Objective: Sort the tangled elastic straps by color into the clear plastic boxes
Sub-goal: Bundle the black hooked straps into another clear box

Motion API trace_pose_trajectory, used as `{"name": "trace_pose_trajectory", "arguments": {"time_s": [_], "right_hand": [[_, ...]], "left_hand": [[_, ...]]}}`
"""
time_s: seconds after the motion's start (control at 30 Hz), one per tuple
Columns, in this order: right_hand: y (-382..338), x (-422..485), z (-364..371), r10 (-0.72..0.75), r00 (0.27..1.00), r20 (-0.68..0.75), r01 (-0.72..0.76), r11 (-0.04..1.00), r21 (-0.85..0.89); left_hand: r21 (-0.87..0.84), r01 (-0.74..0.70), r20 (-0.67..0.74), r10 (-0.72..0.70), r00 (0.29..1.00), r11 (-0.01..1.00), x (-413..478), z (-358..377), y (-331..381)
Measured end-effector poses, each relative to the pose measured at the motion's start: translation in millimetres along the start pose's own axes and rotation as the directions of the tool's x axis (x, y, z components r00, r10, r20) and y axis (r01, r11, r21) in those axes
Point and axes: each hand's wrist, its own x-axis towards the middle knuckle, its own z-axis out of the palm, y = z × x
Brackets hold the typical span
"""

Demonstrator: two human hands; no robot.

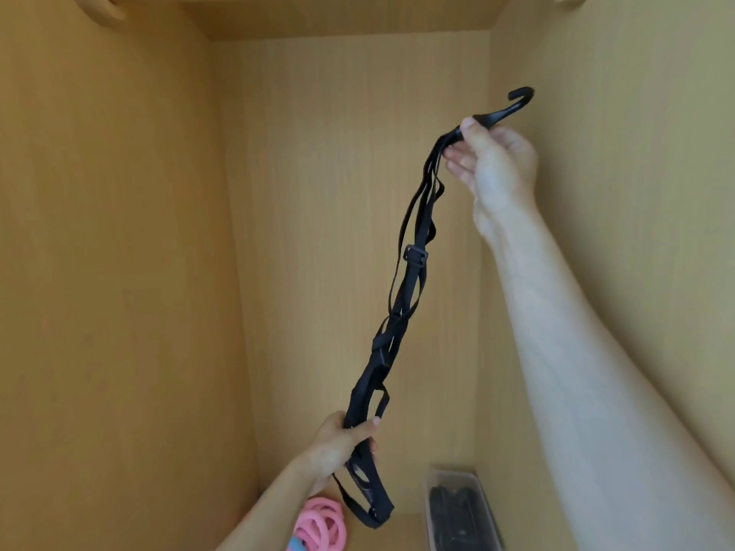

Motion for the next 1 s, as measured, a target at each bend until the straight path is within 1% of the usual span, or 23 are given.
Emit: {"name": "trace_pose_trajectory", "arguments": {"time_s": [0.07, 0.17, 0.27, 0.37, 0.47, 0.53, 0.6, 0.63, 0.7, 0.77, 0.87, 0.93, 1.0], "right_hand": [[10.3, -1.6, -1.9, 0.008, 1.0, -0.008, -0.009, 0.995, -0.095], [25.3, -7.9, -3.8, 0.051, 0.999, 0.01, -0.049, 0.99, -0.131], [42.4, -19.9, -8.1, 0.101, 0.992, 0.075, -0.089, 0.984, -0.154], [60.0, -32.5, -16.9, 0.128, 0.986, 0.107, -0.097, 0.96, -0.261], [75.6, -46.7, -26.4, 0.185, 0.975, 0.126, -0.14, 0.944, -0.299], [87.1, -57.8, -33.1, 0.23, 0.962, 0.146, -0.168, 0.923, -0.346], [101.3, -69.7, -40.2, 0.3, 0.938, 0.172, -0.199, 0.875, -0.441], [108.3, -77.2, -43.7, 0.343, 0.921, 0.186, -0.216, 0.844, -0.491], [121.5, -93.8, -50.2, 0.423, 0.88, 0.216, -0.24, 0.789, -0.566], [134.1, -110.8, -56.2, 0.491, 0.835, 0.25, -0.25, 0.742, -0.622], [148.4, -132.5, -62.7, 0.572, 0.757, 0.316, -0.262, 0.708, -0.656], [154.2, -142.7, -66.1, 0.615, 0.708, 0.346, -0.266, 0.687, -0.676], [159.1, -151.2, -67.9, 0.628, 0.675, 0.386, -0.259, 0.692, -0.673]], "left_hand": [[-0.017, 0.005, 0.005, -0.005, 1.0, 1.0, -1.5, -1.3, 1.6], [-0.064, -0.005, 0.009, 0.006, 1.0, 0.998, -5.3, -1.0, 10.8], [-0.216, -0.024, 0.048, 0.035, 0.998, 0.976, -11.3, -0.3, 26.5], [-0.381, 0.004, 0.114, 0.043, 0.993, 0.925, -18.7, -3.2, 43.9], [-0.436, 0.025, 0.193, 0.067, 0.979, 0.9, -25.0, -9.8, 58.0], [-0.397, 0.012, 0.244, 0.093, 0.965, 0.918, -29.5, -13.8, 66.9], [-0.294, -0.032, 0.264, 0.113, 0.958, 0.955, -33.6, -14.2, 75.5], [-0.249, -0.046, 0.25, 0.11, 0.962, 0.967, -34.4, -14.6, 78.1], [-0.203, -0.068, 0.176, 0.105, 0.979, 0.977, -34.7, -16.3, 81.6], [-0.154, -0.109, 0.146, 0.132, 0.98, 0.982, -36.5, -18.3, 83.8], [-0.132, -0.154, 0.128, 0.171, 0.977, 0.979, -40.2, -19.7, 84.4], [-0.111, -0.183, 0.069, 0.191, 0.979, 0.977, -42.8, -18.5, 85.5], [-0.085, -0.203, 0.023, 0.205, 0.978, 0.976, -43.4, -16.7, 85.3]]}}
